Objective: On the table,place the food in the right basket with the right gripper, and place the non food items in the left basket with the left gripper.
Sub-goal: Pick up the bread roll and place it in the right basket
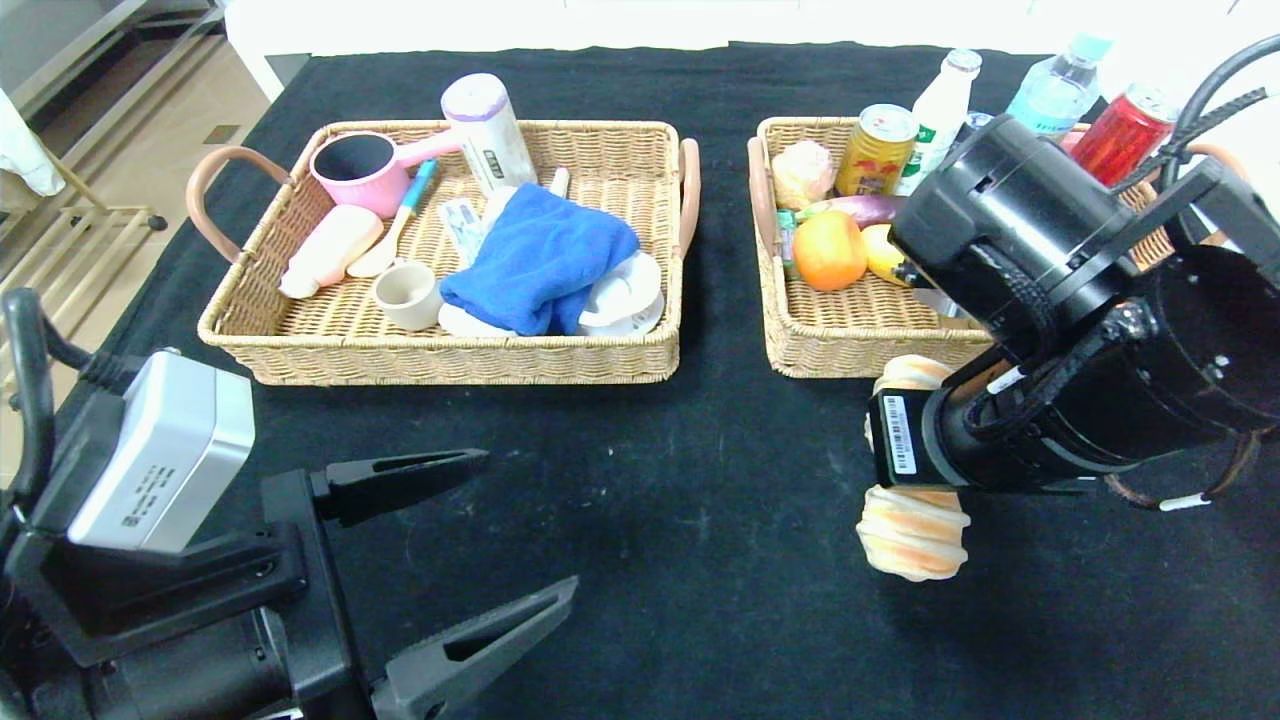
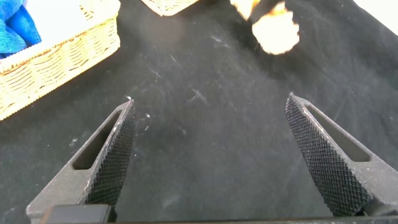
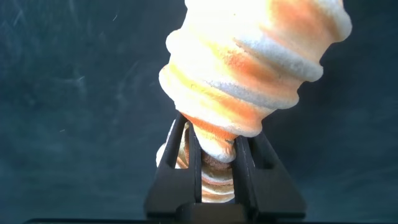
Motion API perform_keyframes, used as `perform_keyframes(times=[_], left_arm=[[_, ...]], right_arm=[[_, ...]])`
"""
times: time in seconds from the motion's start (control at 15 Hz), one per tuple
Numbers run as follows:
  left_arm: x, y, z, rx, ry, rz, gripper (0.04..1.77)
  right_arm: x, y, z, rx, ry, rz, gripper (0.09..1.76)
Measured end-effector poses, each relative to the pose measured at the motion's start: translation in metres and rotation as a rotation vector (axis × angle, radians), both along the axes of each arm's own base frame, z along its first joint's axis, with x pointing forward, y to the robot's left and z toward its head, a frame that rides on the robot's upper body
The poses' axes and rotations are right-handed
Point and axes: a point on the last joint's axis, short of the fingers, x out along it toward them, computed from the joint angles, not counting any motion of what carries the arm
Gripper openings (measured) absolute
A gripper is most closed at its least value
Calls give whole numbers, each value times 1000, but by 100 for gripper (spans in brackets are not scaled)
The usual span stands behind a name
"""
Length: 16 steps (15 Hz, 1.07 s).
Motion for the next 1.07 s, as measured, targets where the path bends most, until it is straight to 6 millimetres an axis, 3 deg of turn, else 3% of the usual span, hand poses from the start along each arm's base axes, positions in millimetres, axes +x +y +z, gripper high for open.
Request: perform_keyframes(times=[0.4,0.73,1.07], left_arm=[[-1,0,-1,12,-9,-4,172],[-1,0,-2,15,-9,-8,172],[-1,0,-2,12,-8,-13,172]], right_arm=[[7,-24,24,-38,-127,24,38],[18,-54,57,-50,-250,-2,38],[50,-80,76,-65,-420,-68,38]])
